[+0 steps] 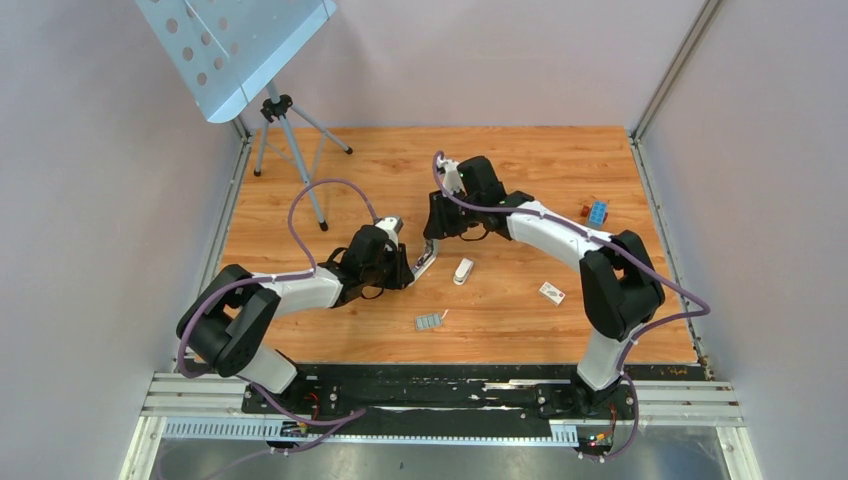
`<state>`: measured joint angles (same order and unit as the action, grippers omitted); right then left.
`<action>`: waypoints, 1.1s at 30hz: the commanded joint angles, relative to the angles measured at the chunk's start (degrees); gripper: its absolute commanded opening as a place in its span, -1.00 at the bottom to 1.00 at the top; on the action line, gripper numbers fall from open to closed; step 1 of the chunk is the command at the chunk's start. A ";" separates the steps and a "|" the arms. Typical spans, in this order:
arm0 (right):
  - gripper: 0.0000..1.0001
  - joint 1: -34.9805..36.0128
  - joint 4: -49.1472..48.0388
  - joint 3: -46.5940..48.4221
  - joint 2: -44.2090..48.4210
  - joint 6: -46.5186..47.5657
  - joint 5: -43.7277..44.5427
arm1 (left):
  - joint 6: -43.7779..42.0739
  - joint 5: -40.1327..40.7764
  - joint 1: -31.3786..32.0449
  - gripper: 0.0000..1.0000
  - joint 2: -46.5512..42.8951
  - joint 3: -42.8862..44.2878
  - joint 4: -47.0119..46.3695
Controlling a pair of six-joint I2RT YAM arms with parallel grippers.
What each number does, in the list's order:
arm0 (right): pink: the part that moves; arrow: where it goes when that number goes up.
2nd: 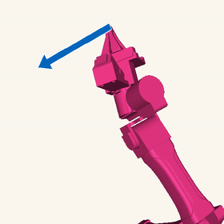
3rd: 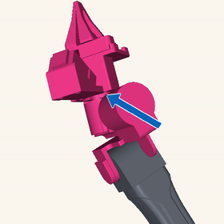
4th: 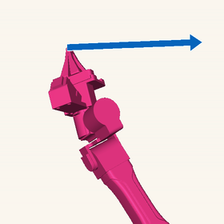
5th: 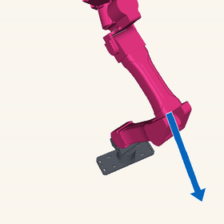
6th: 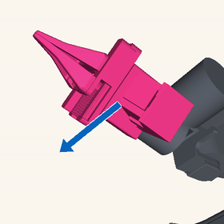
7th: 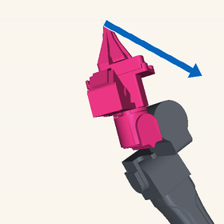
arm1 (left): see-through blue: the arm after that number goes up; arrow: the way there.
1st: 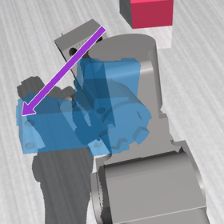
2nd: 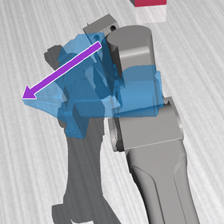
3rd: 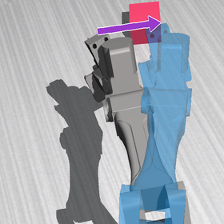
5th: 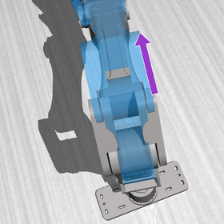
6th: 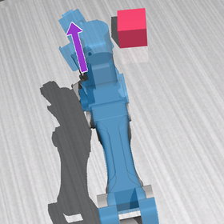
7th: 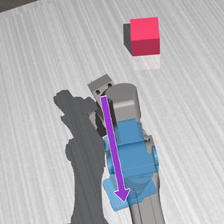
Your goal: Load the staples into the stapler
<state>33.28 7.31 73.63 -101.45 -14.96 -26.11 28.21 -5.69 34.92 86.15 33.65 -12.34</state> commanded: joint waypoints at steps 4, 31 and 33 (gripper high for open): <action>-0.30 4.73 4.44 -2.30 3.05 3.69 8.86 | -0.80 1.88 -0.66 -0.40 1.51 -0.45 -0.52; -0.30 15.53 6.76 -3.66 0.97 2.00 20.57 | 3.93 -1.64 -1.43 -0.42 2.35 -3.73 -7.87; -0.28 16.19 6.80 -3.80 0.82 1.28 21.18 | 4.39 -2.11 -1.43 -0.42 2.26 -3.64 -8.41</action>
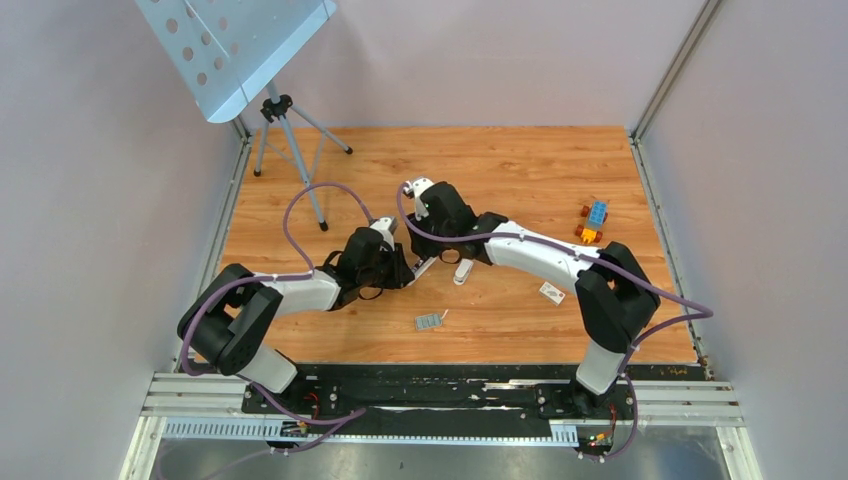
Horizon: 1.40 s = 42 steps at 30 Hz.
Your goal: Load the staples into the stapler
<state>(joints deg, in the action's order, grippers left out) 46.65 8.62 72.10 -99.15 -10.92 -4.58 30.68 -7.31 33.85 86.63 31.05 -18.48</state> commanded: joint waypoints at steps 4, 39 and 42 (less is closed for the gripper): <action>-0.23 3.56 5.44 -2.63 -1.40 -4.73 0.05 | 2.51 -1.39 -0.53 -0.42 1.42 -1.12 -2.97; 0.00 1.66 8.08 0.64 0.68 -16.34 8.18 | 1.96 0.38 -0.89 0.05 -16.22 -2.47 8.64; -0.05 1.26 8.03 1.72 -1.21 -17.24 6.99 | 1.50 1.84 -0.97 0.04 -16.09 -1.72 9.19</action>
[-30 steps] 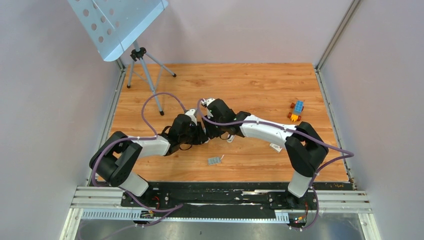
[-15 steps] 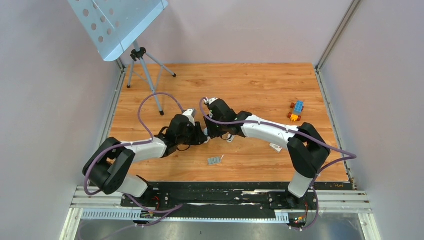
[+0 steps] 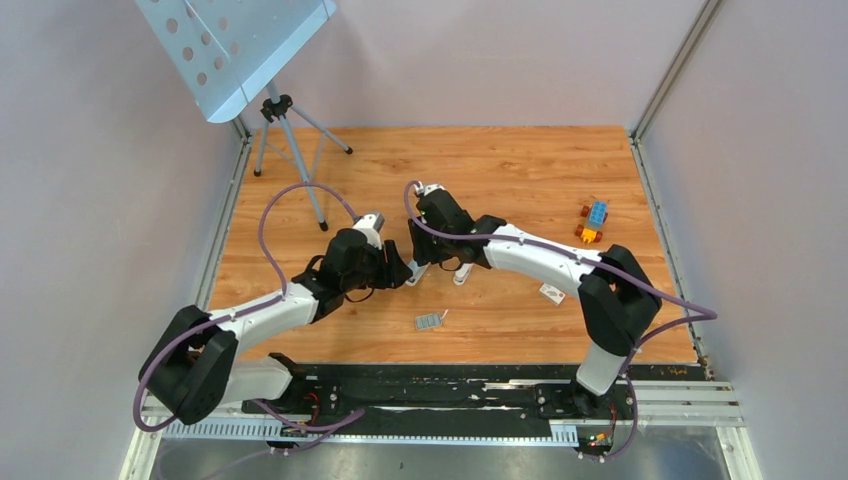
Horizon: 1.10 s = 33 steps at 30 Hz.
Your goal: Load the staples into the stapler
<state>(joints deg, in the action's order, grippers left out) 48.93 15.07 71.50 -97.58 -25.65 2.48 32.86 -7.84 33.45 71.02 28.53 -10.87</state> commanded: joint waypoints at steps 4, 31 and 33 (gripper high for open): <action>-0.12 -1.09 1.41 3.01 -4.61 -3.20 -1.50 | -0.62 3.05 -1.22 -0.09 2.00 1.50 0.59; -0.27 -1.75 0.30 2.29 -11.38 -3.30 -4.15 | -0.58 1.09 -2.08 -0.08 7.66 2.03 -4.57; -0.28 -1.73 0.00 1.65 -11.43 -3.43 -4.15 | -0.45 0.83 -2.08 -0.08 8.51 2.12 -5.16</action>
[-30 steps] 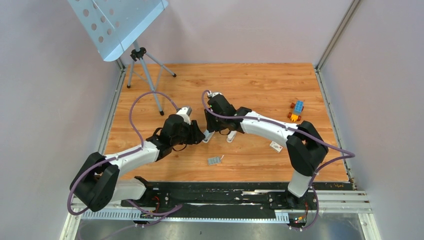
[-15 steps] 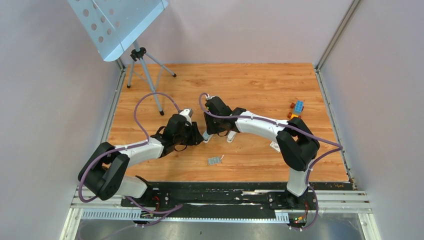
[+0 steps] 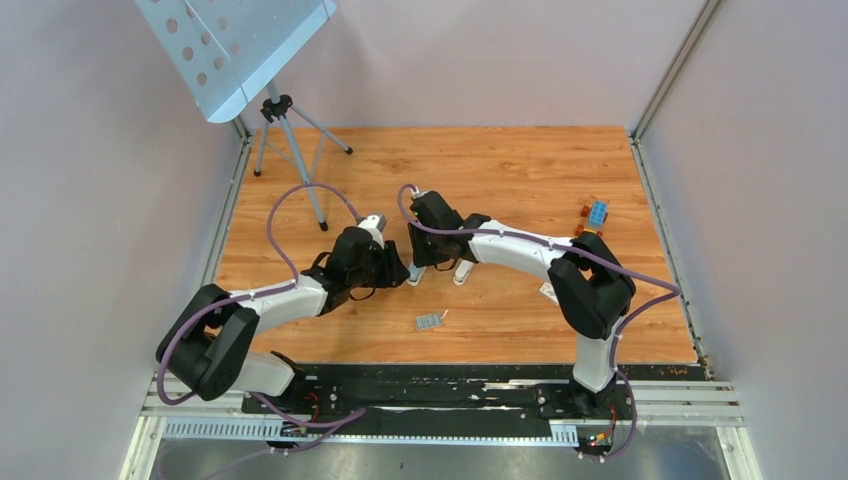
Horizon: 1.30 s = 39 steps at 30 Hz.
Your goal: Load the staples into the stapler
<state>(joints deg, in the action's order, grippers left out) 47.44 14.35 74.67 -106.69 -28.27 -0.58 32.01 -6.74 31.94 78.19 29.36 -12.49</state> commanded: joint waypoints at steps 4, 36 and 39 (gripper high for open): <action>-0.28 -0.24 0.41 -2.35 -2.51 -0.94 -1.09 | 0.74 -1.43 -0.57 -0.08 3.42 0.94 -5.60; 0.92 -2.44 11.86 -7.82 32.61 6.46 5.50 | -9.48 2.70 -0.57 0.19 -24.32 15.51 28.38; 1.00 -2.46 13.96 -12.06 41.37 6.71 8.22 | -10.16 2.78 -0.57 0.55 -28.58 17.65 32.22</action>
<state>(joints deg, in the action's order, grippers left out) 45.58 22.04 67.92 -72.99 -22.81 2.83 24.29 -4.49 31.90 53.95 44.29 10.70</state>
